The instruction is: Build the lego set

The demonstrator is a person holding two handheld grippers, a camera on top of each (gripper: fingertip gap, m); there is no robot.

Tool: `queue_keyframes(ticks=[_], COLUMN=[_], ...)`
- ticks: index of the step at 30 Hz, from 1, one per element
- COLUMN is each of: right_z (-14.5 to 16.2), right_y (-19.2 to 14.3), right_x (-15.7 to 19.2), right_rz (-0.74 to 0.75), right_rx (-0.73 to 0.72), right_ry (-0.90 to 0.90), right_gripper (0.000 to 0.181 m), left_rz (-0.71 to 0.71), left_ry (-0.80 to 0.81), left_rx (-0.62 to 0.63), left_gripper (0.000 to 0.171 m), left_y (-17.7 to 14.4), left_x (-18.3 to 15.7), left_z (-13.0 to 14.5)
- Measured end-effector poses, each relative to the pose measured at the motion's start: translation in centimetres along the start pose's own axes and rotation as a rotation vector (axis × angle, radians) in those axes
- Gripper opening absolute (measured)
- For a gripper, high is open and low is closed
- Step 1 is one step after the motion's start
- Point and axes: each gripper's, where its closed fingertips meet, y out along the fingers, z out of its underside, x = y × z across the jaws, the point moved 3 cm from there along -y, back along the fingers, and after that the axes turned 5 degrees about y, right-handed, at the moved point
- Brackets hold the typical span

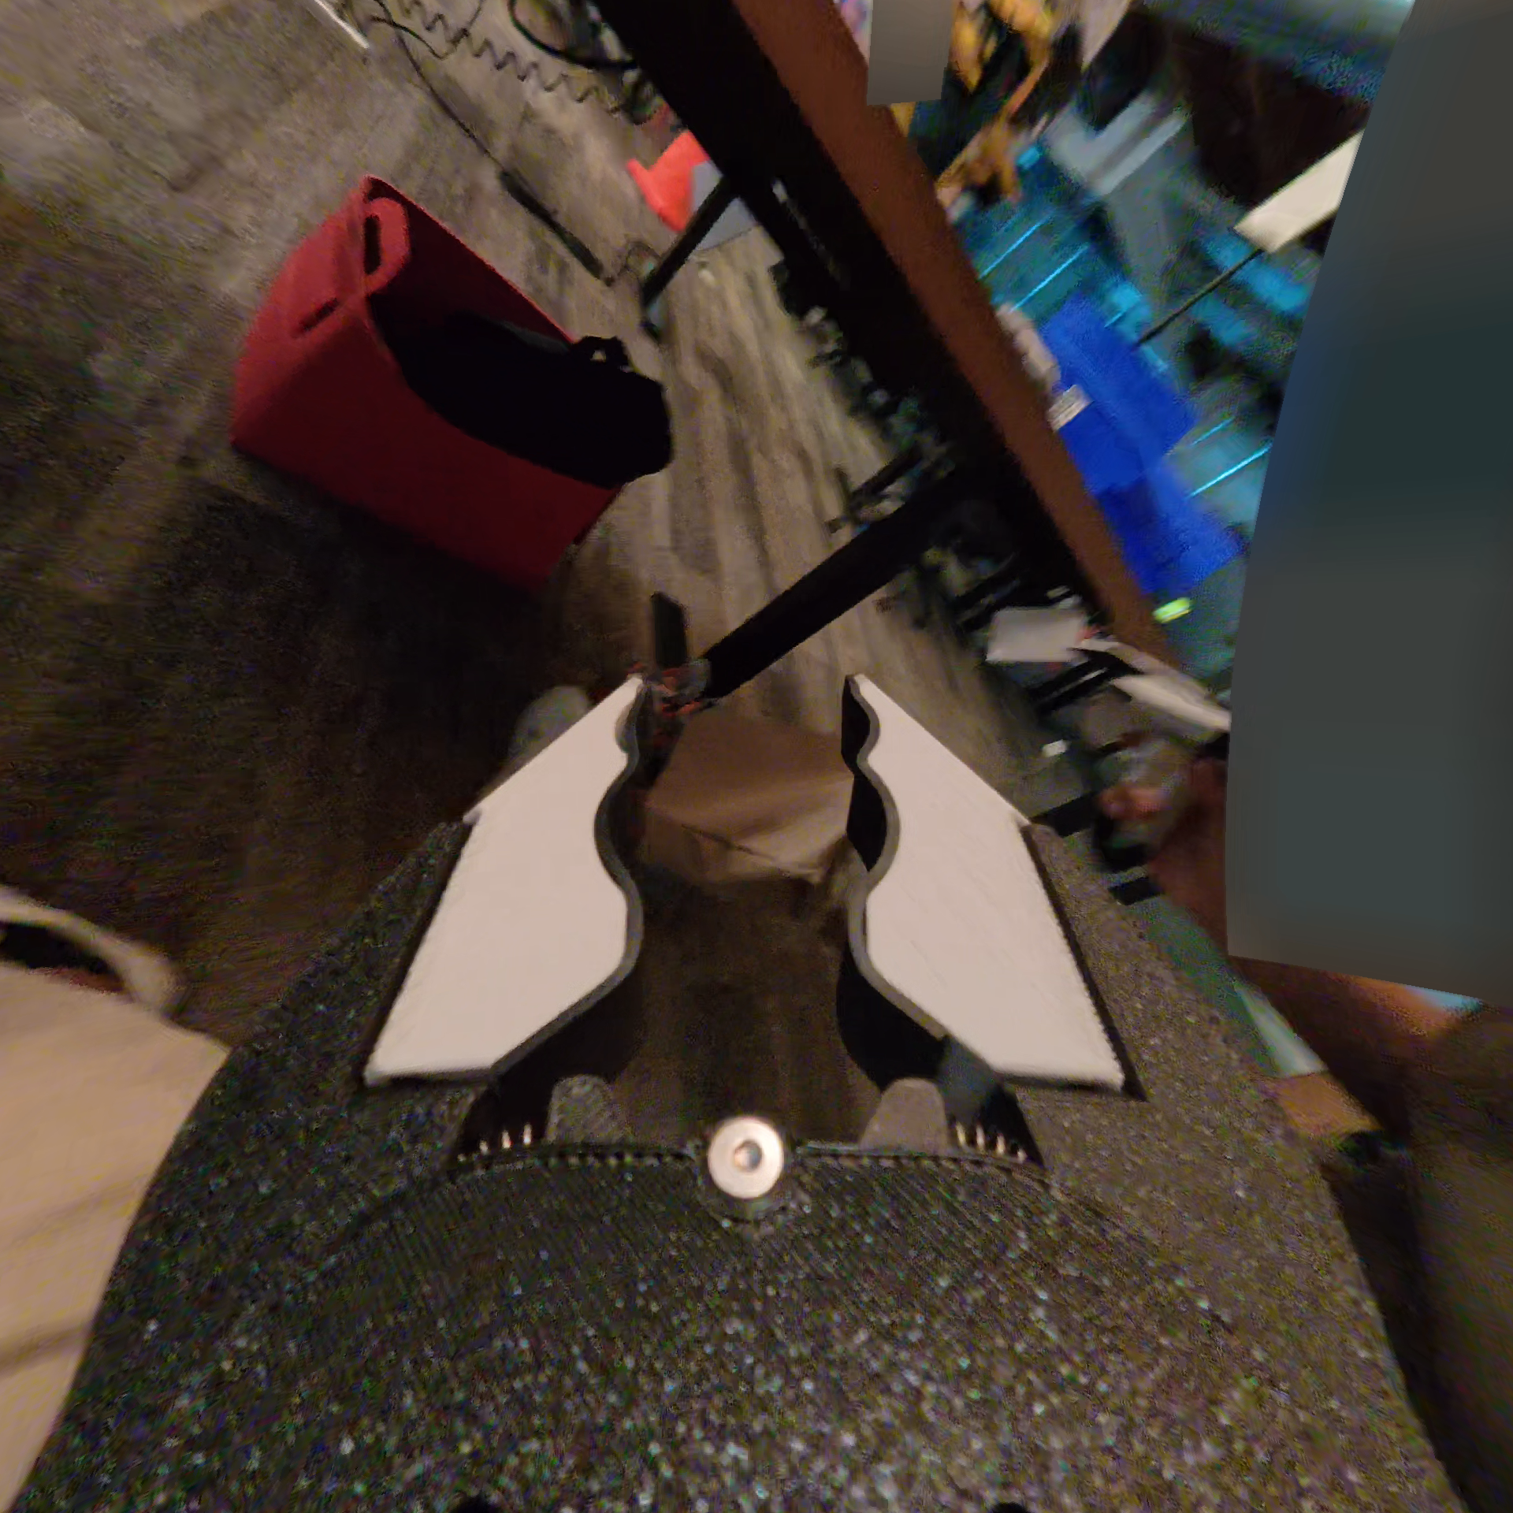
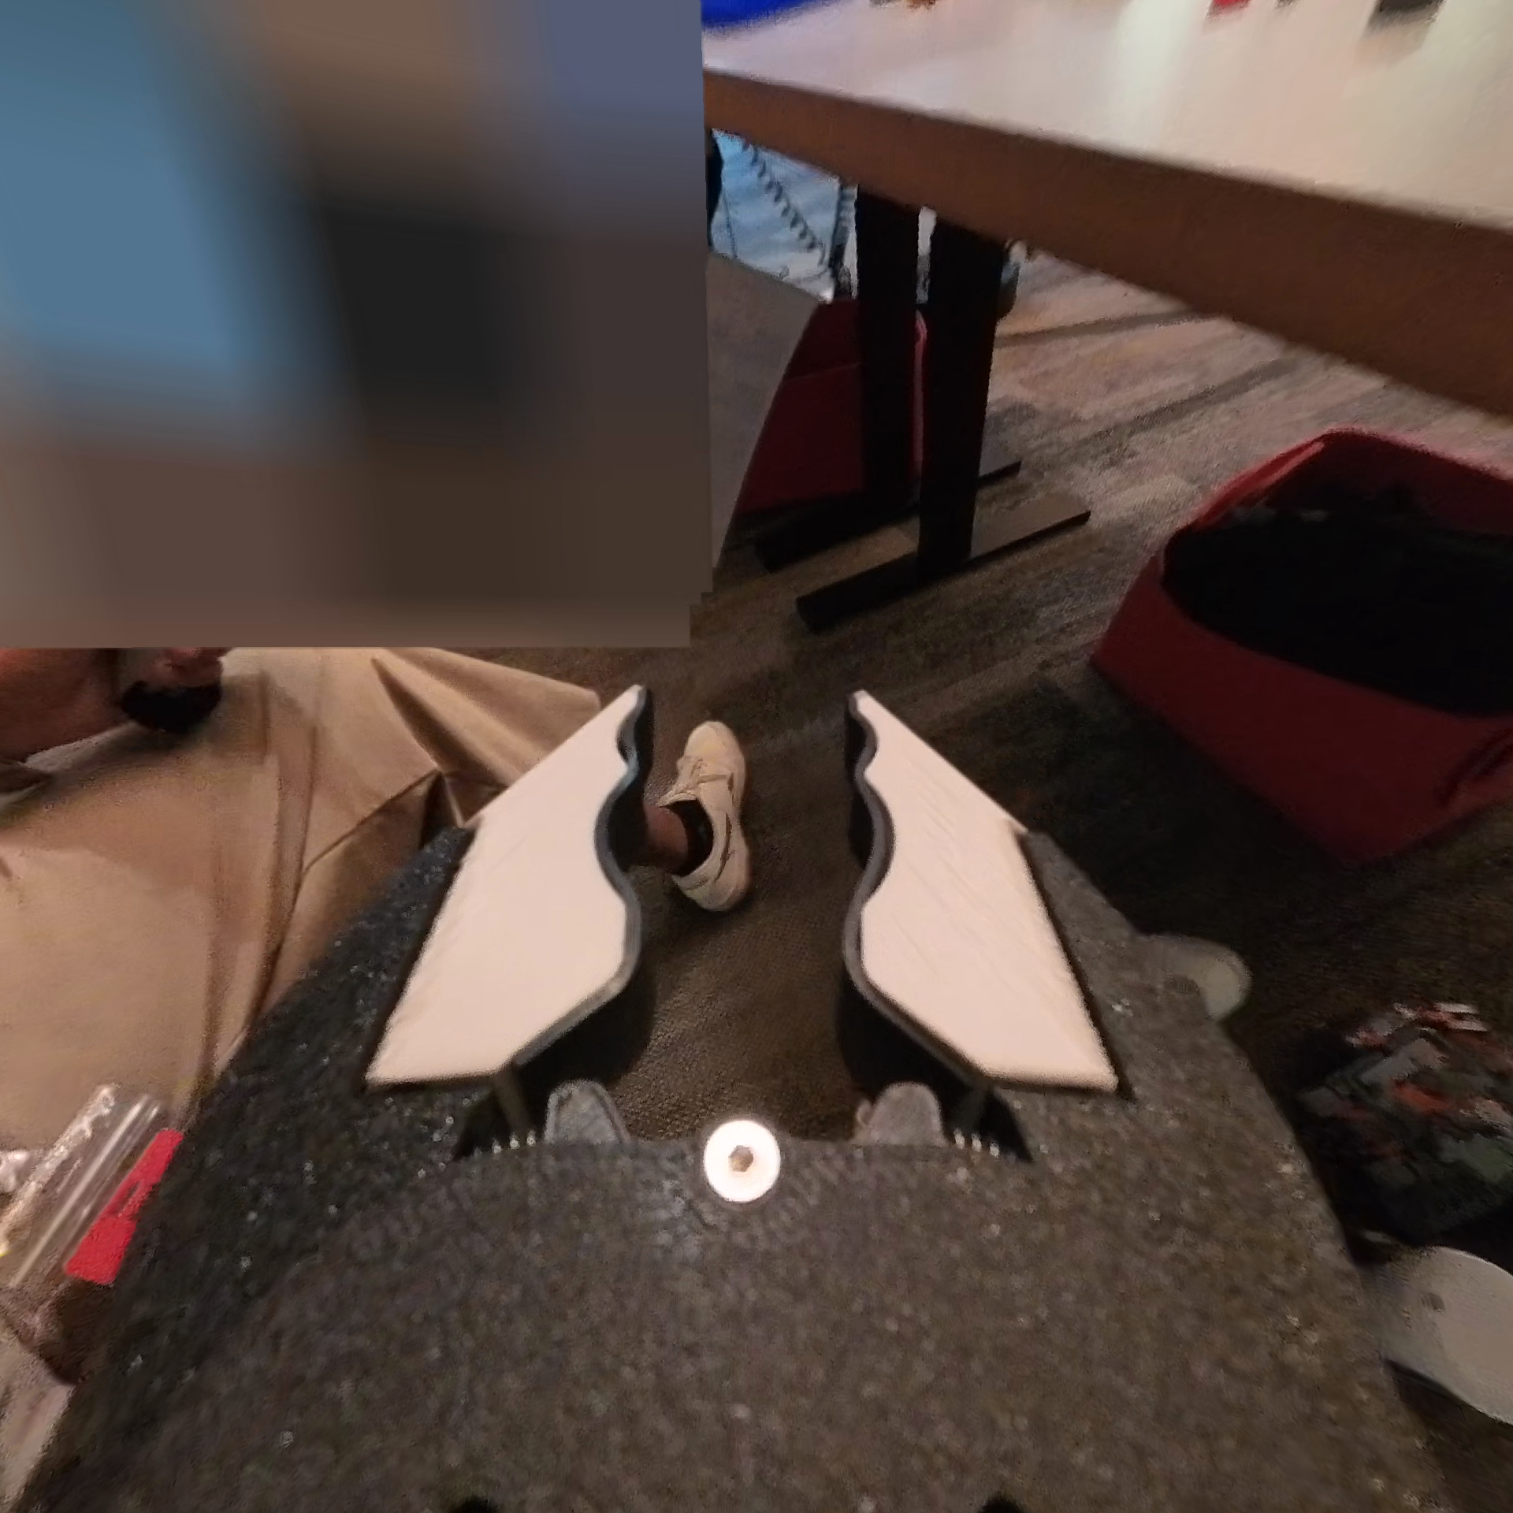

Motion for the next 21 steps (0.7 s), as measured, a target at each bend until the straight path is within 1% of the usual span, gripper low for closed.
queue_keyframes(ticks=[2,4,7,10,12,14,15,16,18,19,21], right_z=[0.8,1.5,1.6,1.9,2.3,3.1,3.5,3.5,2.4,1.4,-0.3], right_y=[2.9,6.1,10.7,15.4,18.3,20.9,22.1,23.2,24.7,25.1,25.3], right_x=[-0.3,-0.4,-1.0,-1.8,-2.3,-3.0,-3.7,-4.7,-6.2,-6.5,-7.2], right_rz=[-0.04,-0.08,-0.108,-0.136,-0.163,-0.185,-0.169,-0.127,-0.071,-0.073,-0.069], right_rx=[0.035,0.079,0.12,0.153,0.174,0.189,0.197,0.204,0.207,0.186,0.135], right_ry=[0.043,0.055,-0.007,-0.116,-0.177,-0.237,-0.28,-0.315,-0.297,-0.273,-0.24], right_gripper=[0.046,0.046,0.047,0.048,0.048,0.048,0.045,0.042,0.037,0.038,0.037], left_rz=[0.072,0.072,0.033,0.006,-0.015,-0.033,-0.026,-0.004,0.04,0.038,-0.01], left_ry=[-0.12,-0.182,-0.147,-0.093,-0.102,-0.117,-0.128,-0.133,-0.11,-0.077,-0.012], left_rx=[-0.065,-0.117,-0.115,-0.089,-0.081,-0.094,-0.097,-0.089,-0.024,0.025,0.104], left_gripper=[0.043,0.037,0.036,0.036,0.035,0.034,0.034,0.033,0.03,0.027,0.024], left_y=[0.0,-0.3,-0.3,0.8,2.1,4.0,5.2,6.5,9.0,9.9,10.6], left_x=[1.3,3.0,5.0,6.8,8.1,9.2,9.6,9.9,10.3,10.7,11.7], left_z=[-0.8,-1.8,-3.0,-3.7,-4.2,-5.4,-5.9,-6.4,-6.8,-6.5,-5.5])
